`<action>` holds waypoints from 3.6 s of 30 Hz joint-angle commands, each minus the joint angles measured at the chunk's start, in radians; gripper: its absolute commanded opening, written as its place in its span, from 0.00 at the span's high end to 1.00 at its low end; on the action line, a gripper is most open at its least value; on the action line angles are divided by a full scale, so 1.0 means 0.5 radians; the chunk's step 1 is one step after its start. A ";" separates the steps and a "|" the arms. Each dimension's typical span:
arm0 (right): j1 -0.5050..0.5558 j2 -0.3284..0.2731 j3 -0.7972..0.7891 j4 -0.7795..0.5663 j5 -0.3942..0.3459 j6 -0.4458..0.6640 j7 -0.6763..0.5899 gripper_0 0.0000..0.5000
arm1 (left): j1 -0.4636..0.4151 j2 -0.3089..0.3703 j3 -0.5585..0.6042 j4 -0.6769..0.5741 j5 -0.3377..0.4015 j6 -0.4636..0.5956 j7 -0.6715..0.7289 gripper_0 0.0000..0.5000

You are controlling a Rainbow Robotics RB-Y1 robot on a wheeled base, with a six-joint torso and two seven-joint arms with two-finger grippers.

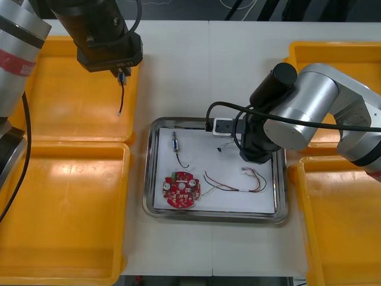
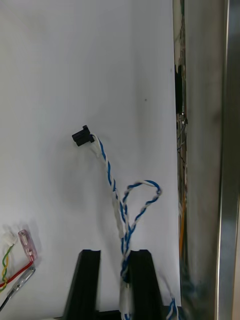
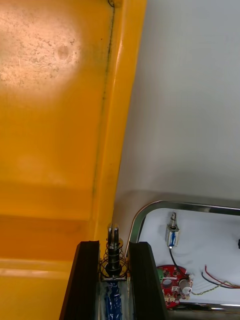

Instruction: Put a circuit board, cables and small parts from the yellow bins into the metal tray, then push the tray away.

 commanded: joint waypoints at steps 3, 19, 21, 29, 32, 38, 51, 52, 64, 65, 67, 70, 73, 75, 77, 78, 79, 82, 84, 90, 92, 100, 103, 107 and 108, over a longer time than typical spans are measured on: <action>-0.035 0.029 0.058 -0.018 0.040 -0.052 -0.044 0.00 | 0.003 -0.012 0.043 -0.068 0.008 0.019 -0.108 1.00; -0.038 0.001 0.037 -0.119 0.071 0.043 -0.087 0.00 | 0.000 -0.012 0.055 -0.072 0.008 0.019 -0.114 1.00; -0.038 0.001 0.021 -0.150 0.077 0.089 -0.087 0.00 | 0.000 -0.012 0.052 -0.068 0.008 0.019 -0.114 1.00; -0.093 0.001 -0.015 -0.233 0.077 0.297 -0.103 0.00 | 0.003 -0.012 0.055 -0.068 0.005 0.019 -0.111 1.00; -0.102 0.001 -0.071 -0.285 0.077 0.408 -0.106 0.00 | 0.003 -0.012 0.055 -0.068 0.005 0.019 -0.108 1.00; -0.170 0.035 -0.203 -0.334 -0.033 0.709 -0.112 0.00 | 0.000 -0.015 0.055 -0.068 0.005 0.019 -0.086 1.00; -0.320 -0.023 -0.497 -0.408 -0.196 0.956 -0.149 0.00 | 0.135 -0.147 0.052 -0.250 -0.136 0.019 0.003 1.00; -0.320 -0.048 -0.531 -0.417 -0.214 0.956 -0.158 0.00 | 0.151 -0.169 0.055 -0.274 -0.151 0.022 0.015 1.00; -0.166 -0.434 -0.945 -0.423 -0.555 0.956 -0.228 0.00 | 0.276 -0.494 0.034 -0.388 -0.421 0.043 0.107 1.00; -0.133 -0.471 -1.006 -0.426 -0.576 0.956 -0.235 0.00 | 0.282 -0.521 0.009 -0.388 -0.446 0.043 0.113 1.00; -0.074 -0.517 -1.089 -0.426 -0.592 0.956 -0.244 0.00 | 0.292 -0.558 -0.034 -0.388 -0.477 0.043 0.129 1.00; 0.021 -0.578 -1.227 -0.423 -0.604 0.956 -0.259 0.00 | 0.325 -0.604 -0.104 -0.388 -0.495 0.025 0.156 1.00; 0.140 -0.615 -1.393 -0.426 -0.601 0.956 -0.287 0.00 | 0.353 -0.632 -0.196 -0.388 -0.510 -0.018 0.190 1.00; 0.263 -0.615 -1.556 -0.423 -0.564 0.956 -0.367 0.00 | 0.384 -0.641 -0.288 -0.388 -0.523 -0.076 0.221 1.00; 0.361 -0.621 -1.672 -0.411 -0.561 0.956 -0.434 0.00 | 0.405 -0.644 -0.359 -0.388 -0.535 -0.141 0.276 1.00; 0.429 -0.618 -1.749 -0.405 -0.555 0.956 -0.477 0.00 | 0.424 -0.647 -0.408 -0.388 -0.541 -0.199 0.328 1.00; 0.453 -0.618 -1.786 -0.405 -0.558 0.956 -0.492 0.00 | 0.433 -0.644 -0.432 -0.388 -0.544 -0.227 0.343 1.00; 0.613 -0.621 -1.957 -0.402 -0.549 0.956 -0.569 0.00 | 0.460 -0.644 -0.531 -0.384 -0.559 -0.331 0.426 1.00; 0.739 -0.618 -2.083 -0.402 -0.539 0.956 -0.578 0.00 | 0.476 -0.644 -0.580 -0.384 -0.566 -0.386 0.432 1.00; 1.036 -0.618 -2.304 -0.402 -0.543 0.956 -0.621 0.00 | 0.522 -0.647 -0.678 -0.323 -0.569 -0.540 0.457 1.00; 1.104 -0.618 -2.344 -0.402 -0.546 0.956 -0.633 0.00 | 0.525 -0.644 -0.699 -0.277 -0.566 -0.589 0.457 1.00; 1.294 -0.600 -2.421 -0.417 -0.589 0.956 -0.818 0.00 | 0.528 -0.644 -0.785 -0.130 -0.587 -0.708 0.451 1.00; 1.294 -0.526 -2.418 -0.488 -0.576 0.956 -0.956 0.00 | 0.531 -0.644 -0.801 -0.124 -0.593 -0.708 0.454 1.00; 1.294 -0.400 -2.418 -0.629 -0.466 0.956 -1.005 0.00 | 0.540 -0.641 -0.807 -0.124 -0.599 -0.708 0.451 1.00; 1.294 -0.364 -2.415 -0.666 -0.426 0.956 -1.008 0.00 | 0.543 -0.638 -0.810 -0.124 -0.602 -0.708 0.451 1.00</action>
